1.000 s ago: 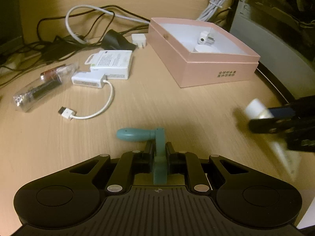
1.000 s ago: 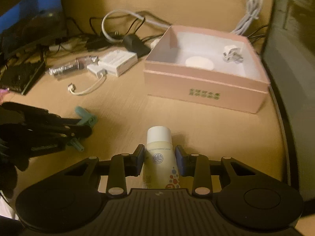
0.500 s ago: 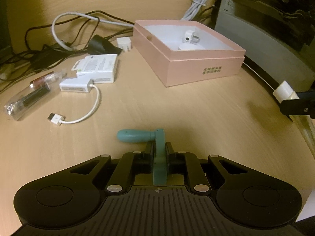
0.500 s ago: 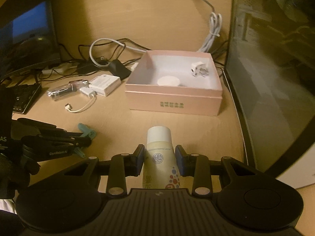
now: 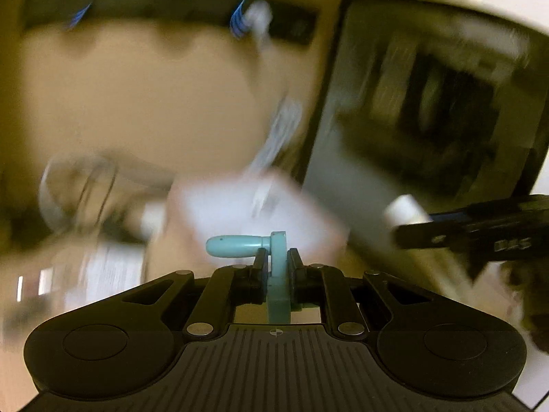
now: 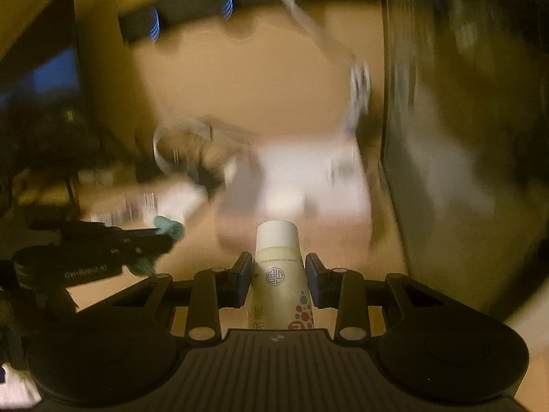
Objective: Organize rigid objects
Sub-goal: 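Lift the cream tube with the right tool while the left tool holds the teal clip, then drop the tube into the pink box with the right tool while the left tool drops the clip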
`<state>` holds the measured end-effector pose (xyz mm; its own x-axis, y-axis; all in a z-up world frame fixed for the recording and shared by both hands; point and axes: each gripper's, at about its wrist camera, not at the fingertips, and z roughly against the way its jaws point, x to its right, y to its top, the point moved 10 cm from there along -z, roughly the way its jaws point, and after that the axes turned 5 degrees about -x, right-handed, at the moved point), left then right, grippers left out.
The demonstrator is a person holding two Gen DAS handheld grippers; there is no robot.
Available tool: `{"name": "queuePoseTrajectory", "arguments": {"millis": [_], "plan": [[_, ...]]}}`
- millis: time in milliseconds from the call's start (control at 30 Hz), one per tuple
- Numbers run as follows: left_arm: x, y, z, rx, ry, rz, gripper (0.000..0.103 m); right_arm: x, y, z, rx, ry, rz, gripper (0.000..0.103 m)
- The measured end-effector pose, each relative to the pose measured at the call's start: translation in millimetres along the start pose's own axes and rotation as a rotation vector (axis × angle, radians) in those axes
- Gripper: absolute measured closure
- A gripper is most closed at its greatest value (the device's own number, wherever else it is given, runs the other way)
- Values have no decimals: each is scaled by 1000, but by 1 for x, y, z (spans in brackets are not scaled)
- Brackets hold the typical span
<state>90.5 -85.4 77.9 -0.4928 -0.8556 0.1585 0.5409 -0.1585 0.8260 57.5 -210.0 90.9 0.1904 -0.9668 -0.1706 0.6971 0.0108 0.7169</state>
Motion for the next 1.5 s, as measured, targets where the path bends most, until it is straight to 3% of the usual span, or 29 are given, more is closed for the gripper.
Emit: {"name": "queuePoseTrajectory", "arguments": {"millis": [67, 167, 267, 300, 433, 567, 667, 767, 867, 933, 1033, 1167, 1300, 1500], "plan": [[5, 46, -10, 44, -12, -29, 88, -1, 37, 3, 59, -7, 19, 70], [-5, 100, -46, 33, -46, 62, 87, -2, 94, -7, 159, -54, 68, 68], [-24, 109, -80, 22, -29, 133, 86, 7, 124, -33, 167, -105, 59, 42], [-31, 103, -87, 2, -11, 148, 86, 12, 123, -40, 165, -126, 47, 42], [-68, 57, -91, -68, 84, 223, 86, 19, 78, -57, 93, -103, 27, 41], [-108, 2, -68, -113, 239, 241, 86, 21, 18, -80, -32, -90, 15, 41], [-127, -41, -45, -163, 292, 257, 86, 18, -17, -92, -108, -74, 15, 41], [-133, -78, -24, -231, 318, 215, 86, 12, -34, -99, -147, -73, 19, 41], [-140, -102, -13, -286, 381, 105, 86, 6, -45, -103, -182, -50, -5, 41], [-145, -106, -9, -282, 377, 113, 86, 1, -50, -106, -201, -37, -10, 41], [-156, -91, -13, -230, 360, 216, 83, -10, -56, -104, -208, -33, 8, 41], [-189, -78, -25, -199, 441, 389, 83, -17, -61, -101, -214, -41, 35, 41], [-236, -59, -15, -126, 550, 385, 83, -19, -67, -99, -222, -52, 49, 41], [-275, -89, -16, -253, 475, 376, 82, -20, -75, -96, -233, -51, 39, 41]]}}
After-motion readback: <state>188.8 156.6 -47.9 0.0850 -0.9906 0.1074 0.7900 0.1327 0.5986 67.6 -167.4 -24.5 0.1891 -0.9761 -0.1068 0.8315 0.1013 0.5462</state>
